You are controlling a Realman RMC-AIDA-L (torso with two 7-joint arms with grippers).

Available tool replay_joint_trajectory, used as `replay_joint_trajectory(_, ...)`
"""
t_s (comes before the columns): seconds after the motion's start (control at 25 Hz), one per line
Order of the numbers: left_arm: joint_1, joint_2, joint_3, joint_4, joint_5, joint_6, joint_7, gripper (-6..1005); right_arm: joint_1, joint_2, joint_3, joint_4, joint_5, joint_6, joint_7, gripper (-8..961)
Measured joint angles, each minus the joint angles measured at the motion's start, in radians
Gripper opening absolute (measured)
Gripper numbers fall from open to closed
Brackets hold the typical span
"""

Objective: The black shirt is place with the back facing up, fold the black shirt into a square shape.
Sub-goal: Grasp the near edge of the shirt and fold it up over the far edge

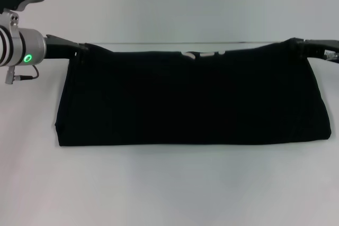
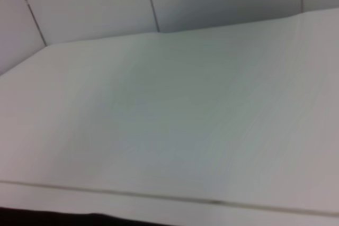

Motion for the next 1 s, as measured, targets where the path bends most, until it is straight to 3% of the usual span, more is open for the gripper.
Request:
replay_joint_trajectory(0.44,-0.019,-0.007,0.001,0.030,-0.001,-0.031,0.000,101,0.021,-0.008,-0.001,-0.003,0.000,0.064,0.007,40)
replay_joint_trajectory(1.0,-0.037,-0.026,0.002,-0.046,-0.016,-0.161,0.034,108,0.032,0.003,-0.001,0.021,0.002,0.150,0.004,55)
